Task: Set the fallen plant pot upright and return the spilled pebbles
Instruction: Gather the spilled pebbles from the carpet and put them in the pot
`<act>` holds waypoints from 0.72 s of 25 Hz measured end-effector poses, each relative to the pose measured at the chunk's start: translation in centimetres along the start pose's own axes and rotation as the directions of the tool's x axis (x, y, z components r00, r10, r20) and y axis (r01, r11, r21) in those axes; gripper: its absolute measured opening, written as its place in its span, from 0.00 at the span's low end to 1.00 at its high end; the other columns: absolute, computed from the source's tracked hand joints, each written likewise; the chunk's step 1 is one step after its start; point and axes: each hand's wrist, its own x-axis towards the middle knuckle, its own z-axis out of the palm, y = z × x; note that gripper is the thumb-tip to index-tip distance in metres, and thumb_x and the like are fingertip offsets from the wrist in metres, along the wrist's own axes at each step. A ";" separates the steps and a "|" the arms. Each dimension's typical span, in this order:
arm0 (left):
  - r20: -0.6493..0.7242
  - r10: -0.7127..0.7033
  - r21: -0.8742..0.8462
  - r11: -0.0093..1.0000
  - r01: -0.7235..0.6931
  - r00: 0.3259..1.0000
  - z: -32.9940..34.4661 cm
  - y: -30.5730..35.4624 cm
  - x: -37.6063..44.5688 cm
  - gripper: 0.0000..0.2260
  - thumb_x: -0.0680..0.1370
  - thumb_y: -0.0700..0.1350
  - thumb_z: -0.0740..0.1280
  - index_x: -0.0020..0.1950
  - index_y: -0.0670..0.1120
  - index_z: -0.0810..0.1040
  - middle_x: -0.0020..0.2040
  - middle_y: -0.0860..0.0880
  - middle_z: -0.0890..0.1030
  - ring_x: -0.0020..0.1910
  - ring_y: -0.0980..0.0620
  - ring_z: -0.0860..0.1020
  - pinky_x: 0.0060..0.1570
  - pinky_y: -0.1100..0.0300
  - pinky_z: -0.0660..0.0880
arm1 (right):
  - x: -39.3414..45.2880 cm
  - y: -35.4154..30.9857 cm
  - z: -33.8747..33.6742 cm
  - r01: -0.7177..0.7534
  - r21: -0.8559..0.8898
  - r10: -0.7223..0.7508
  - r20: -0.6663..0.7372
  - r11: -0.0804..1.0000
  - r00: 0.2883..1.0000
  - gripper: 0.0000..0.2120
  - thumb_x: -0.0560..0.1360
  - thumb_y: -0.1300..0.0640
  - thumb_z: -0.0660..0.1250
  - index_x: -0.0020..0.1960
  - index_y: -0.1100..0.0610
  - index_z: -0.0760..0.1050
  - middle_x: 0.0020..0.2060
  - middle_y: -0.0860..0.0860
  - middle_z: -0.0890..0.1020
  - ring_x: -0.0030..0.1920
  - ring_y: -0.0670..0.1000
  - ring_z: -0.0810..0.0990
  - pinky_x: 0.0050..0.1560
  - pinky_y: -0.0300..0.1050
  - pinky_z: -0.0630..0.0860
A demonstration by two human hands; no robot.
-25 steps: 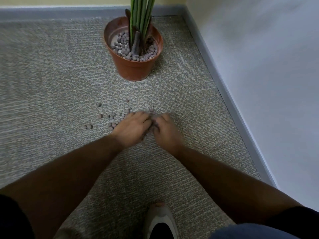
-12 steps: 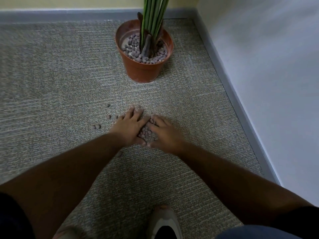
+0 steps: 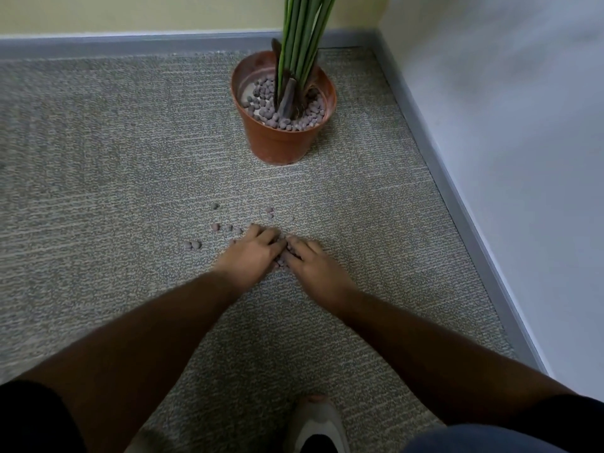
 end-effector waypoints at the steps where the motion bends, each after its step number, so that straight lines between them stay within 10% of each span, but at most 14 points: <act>1: -0.012 0.002 0.006 1.000 -0.002 1.000 0.1 0.0 0.0 0.25 0.82 0.46 0.65 0.79 0.49 0.64 0.75 0.47 0.67 0.71 0.45 0.65 0.63 0.45 0.77 | 0.0 0.0 -0.1 0.011 -0.014 -0.012 -0.009 1.000 1.000 0.24 0.76 0.64 0.54 0.71 0.63 0.72 0.69 0.64 0.73 0.66 0.64 0.74 0.69 0.54 0.71; 18: -0.104 -0.099 -0.215 0.974 0.075 0.990 -2.0 0.3 0.6 0.08 0.79 0.34 0.67 0.49 0.47 0.80 0.46 0.48 0.78 0.44 0.49 0.77 0.45 0.56 0.76 | 1.7 0.3 -1.2 -0.343 0.447 0.426 -0.097 0.826 0.900 0.09 0.74 0.65 0.67 0.51 0.59 0.85 0.45 0.56 0.81 0.44 0.53 0.79 0.48 0.43 0.75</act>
